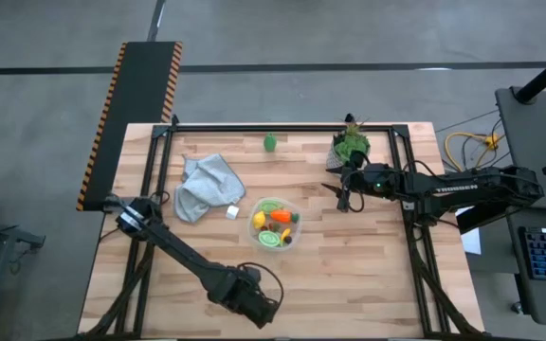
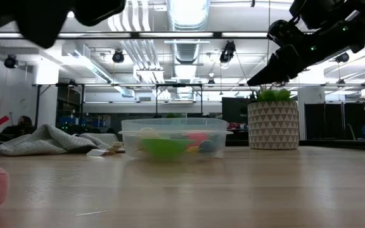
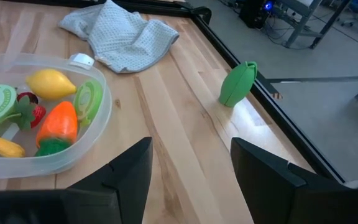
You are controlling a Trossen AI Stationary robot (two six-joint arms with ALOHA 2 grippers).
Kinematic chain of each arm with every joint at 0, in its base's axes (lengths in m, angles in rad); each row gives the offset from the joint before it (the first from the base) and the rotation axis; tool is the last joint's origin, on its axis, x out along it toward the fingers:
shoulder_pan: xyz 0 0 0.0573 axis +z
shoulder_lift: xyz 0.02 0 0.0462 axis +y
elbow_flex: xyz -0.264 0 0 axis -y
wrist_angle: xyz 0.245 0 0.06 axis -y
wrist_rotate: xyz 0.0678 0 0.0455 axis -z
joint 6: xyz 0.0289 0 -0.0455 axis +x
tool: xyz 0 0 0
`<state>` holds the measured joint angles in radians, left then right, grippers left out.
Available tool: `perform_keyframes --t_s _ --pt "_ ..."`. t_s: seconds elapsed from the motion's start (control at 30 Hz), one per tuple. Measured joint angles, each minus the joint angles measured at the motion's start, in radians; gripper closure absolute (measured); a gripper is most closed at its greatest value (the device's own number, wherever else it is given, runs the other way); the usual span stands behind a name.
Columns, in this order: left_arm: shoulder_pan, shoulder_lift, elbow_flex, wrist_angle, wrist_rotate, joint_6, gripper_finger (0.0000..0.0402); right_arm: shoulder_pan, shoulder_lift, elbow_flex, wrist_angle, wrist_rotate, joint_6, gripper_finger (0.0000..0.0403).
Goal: Pick and placing Produce into tupperware
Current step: Put the pink peach into the transparent bin
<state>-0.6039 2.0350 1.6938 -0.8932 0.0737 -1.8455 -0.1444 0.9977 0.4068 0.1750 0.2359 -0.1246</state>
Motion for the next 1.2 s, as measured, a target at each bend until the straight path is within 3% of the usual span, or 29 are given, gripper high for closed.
perform_keyframes --t_s 0.3,0.6,1.2 --pt "-0.027 0.008 -0.039 0.005 -0.049 -0.112 0.0167 0.000 0.000 0.000 -0.001 0.000 -0.007 0.0193" --pt "-0.029 0.008 -0.144 0.193 -0.048 -0.113 0.0167 0.000 0.000 -0.002 -0.008 0.000 -0.009 0.0193" --pt "-0.029 0.016 -0.172 0.168 -0.031 -0.112 0.0167 0.000 0.000 -0.002 -0.007 0.000 -0.018 0.0193"
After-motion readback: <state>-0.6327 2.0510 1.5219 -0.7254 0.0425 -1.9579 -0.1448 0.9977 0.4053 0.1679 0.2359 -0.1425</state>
